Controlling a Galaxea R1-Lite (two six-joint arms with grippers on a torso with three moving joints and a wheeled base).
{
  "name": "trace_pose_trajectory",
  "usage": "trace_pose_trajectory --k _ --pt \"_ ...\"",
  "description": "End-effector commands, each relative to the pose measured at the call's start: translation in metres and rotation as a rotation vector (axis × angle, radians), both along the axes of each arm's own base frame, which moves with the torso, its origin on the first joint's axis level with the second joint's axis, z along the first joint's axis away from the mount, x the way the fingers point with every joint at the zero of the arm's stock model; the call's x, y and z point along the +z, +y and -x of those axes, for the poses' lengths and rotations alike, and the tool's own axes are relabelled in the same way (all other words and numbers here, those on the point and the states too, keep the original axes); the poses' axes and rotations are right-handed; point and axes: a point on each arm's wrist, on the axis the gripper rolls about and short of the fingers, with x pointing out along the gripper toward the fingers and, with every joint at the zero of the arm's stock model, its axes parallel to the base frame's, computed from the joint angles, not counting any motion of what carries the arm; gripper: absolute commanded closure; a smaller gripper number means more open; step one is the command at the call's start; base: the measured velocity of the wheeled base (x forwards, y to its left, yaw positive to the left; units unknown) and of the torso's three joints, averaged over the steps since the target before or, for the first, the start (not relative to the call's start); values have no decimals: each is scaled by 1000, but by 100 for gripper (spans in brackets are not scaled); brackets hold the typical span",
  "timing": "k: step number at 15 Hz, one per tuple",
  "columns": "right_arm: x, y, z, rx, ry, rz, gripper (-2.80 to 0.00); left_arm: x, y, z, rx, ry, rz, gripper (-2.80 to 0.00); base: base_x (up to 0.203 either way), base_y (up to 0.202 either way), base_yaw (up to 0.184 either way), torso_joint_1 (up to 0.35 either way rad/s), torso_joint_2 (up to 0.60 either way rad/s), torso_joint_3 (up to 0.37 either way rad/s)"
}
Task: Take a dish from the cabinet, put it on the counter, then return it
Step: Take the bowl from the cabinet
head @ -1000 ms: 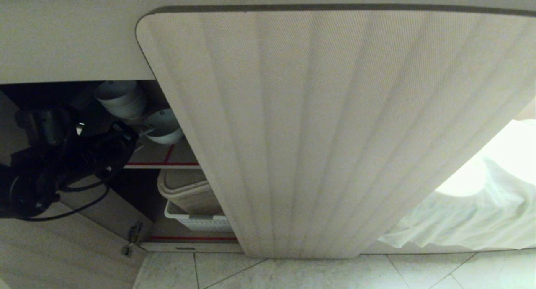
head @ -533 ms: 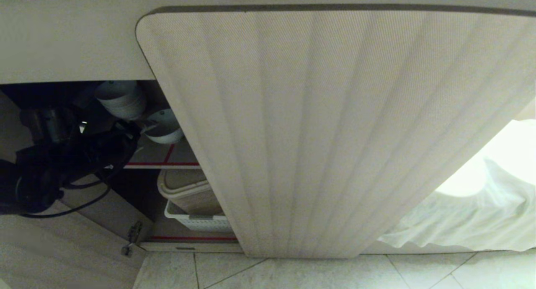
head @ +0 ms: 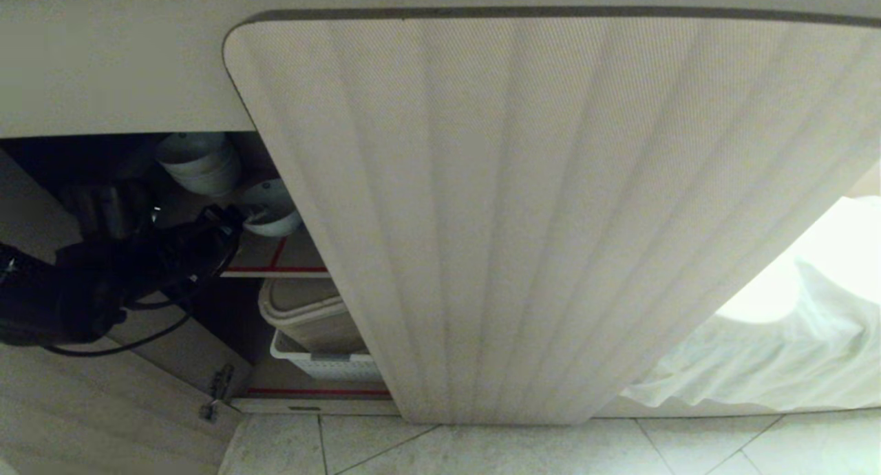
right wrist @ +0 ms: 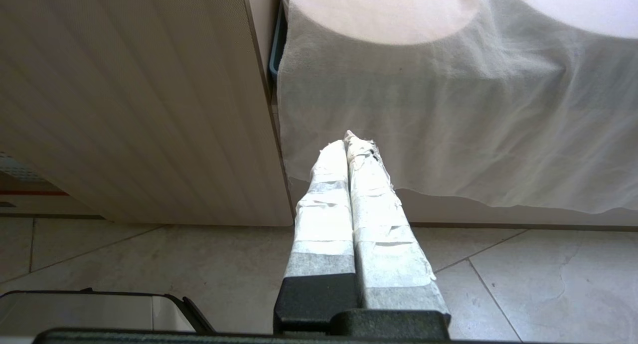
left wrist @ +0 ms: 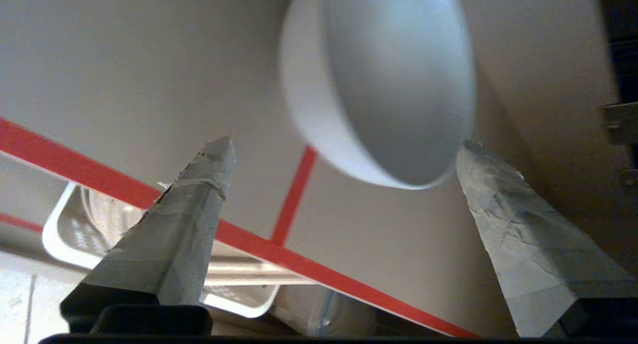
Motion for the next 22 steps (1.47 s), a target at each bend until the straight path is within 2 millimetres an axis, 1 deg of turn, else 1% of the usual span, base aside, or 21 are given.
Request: trace_pose_trajectory --k 1,3,7,15,22 --pt "0 0 0 0 0 0 0 -9 -3 -5 -10 22 8 -280 0 0 0 0 0 0" --pt "0 0 0 0 0 0 0 -12 -7 -7 -20 31 10 -280 0 0 0 0 0 0" --pt "0 0 0 0 0 0 0 -12 -11 -22 -17 15 20 -280 0 0 0 0 0 0" --pt "0 0 0 0 0 0 0 -10 -7 -41 -8 3 16 -280 0 0 0 0 0 0" --pt "0 0 0 1 0 0 0 -11 -5 -50 -5 113 28 -280 0 0 0 0 0 0"
